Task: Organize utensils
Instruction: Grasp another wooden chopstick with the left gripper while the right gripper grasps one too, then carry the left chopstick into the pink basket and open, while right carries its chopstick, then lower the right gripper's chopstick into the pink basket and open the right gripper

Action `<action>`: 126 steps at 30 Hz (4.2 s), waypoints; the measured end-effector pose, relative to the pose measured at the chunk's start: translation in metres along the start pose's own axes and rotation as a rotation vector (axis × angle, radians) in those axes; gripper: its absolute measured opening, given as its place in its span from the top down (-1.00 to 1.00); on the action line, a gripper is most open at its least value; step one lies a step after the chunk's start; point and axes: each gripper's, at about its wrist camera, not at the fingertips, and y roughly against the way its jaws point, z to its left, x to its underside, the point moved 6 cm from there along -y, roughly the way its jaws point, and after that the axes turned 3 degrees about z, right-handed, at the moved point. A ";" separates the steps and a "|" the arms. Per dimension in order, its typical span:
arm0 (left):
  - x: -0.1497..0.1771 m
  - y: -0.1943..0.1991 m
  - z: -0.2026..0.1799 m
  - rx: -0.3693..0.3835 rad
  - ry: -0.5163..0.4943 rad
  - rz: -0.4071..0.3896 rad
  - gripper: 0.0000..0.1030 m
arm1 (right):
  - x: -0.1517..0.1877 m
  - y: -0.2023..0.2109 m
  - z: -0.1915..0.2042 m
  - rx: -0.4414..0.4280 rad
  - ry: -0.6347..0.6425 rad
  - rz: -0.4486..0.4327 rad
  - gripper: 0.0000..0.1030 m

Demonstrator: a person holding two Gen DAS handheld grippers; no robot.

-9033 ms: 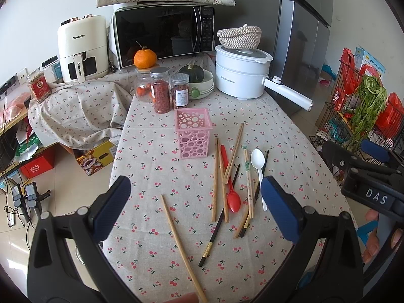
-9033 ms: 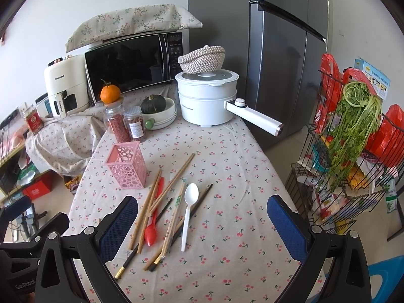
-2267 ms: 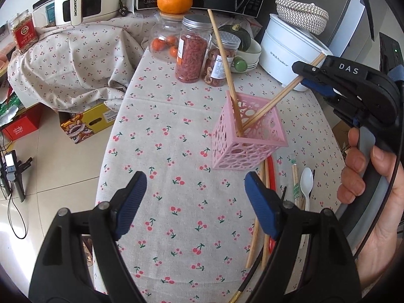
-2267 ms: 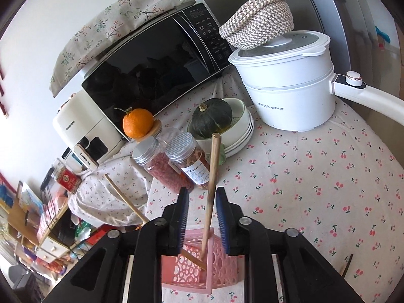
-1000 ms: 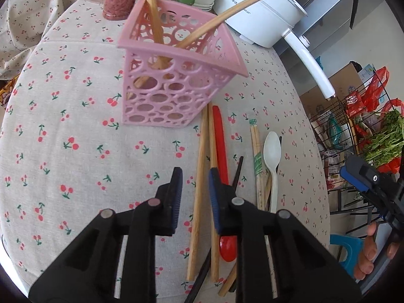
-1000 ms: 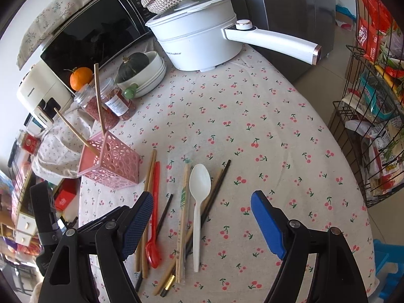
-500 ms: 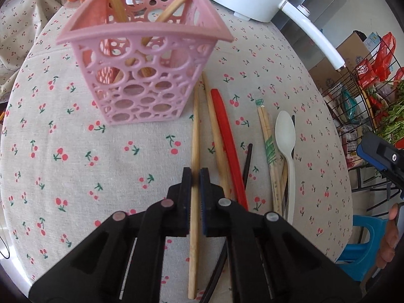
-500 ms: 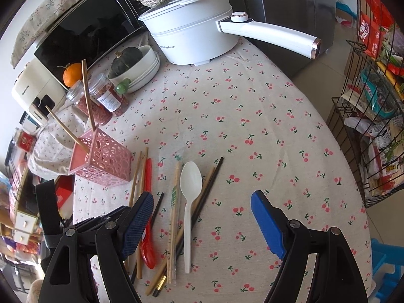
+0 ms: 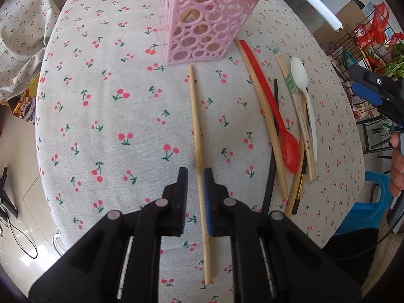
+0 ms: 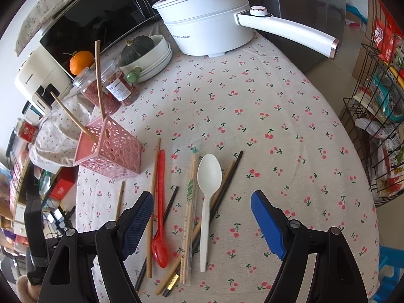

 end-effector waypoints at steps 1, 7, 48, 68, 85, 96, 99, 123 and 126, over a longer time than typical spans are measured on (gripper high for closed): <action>-0.004 0.001 -0.001 0.006 0.007 -0.017 0.63 | 0.000 -0.002 0.002 -0.001 0.001 0.004 -0.56; -0.033 -0.012 -0.003 -0.042 0.056 -0.069 0.63 | 0.003 -0.014 0.013 -0.007 0.015 0.038 -0.56; -0.021 0.059 0.019 0.023 0.115 -0.211 0.87 | -0.006 -0.120 0.088 0.095 0.249 0.167 0.88; -0.025 0.169 -0.012 0.007 0.071 -0.617 0.88 | -0.012 0.059 0.067 -0.213 0.205 -0.265 0.88; -0.065 0.202 0.010 0.025 0.303 -1.078 0.88 | -0.040 0.103 0.070 -0.261 0.158 -0.411 0.88; -0.102 0.133 0.016 0.042 0.362 -0.904 0.88 | -0.042 0.092 0.075 -0.258 0.167 -0.400 0.88; -0.108 0.122 0.018 0.069 0.376 -0.856 0.87 | -0.042 0.090 0.077 -0.253 0.171 -0.401 0.88; -0.050 0.108 0.046 -0.135 0.318 -0.480 -0.23 | -0.097 0.088 0.152 -0.186 0.103 -0.722 0.88; -0.049 0.106 0.045 -0.124 0.295 -0.474 -0.23 | -0.104 0.076 0.161 -0.137 0.110 -0.763 0.88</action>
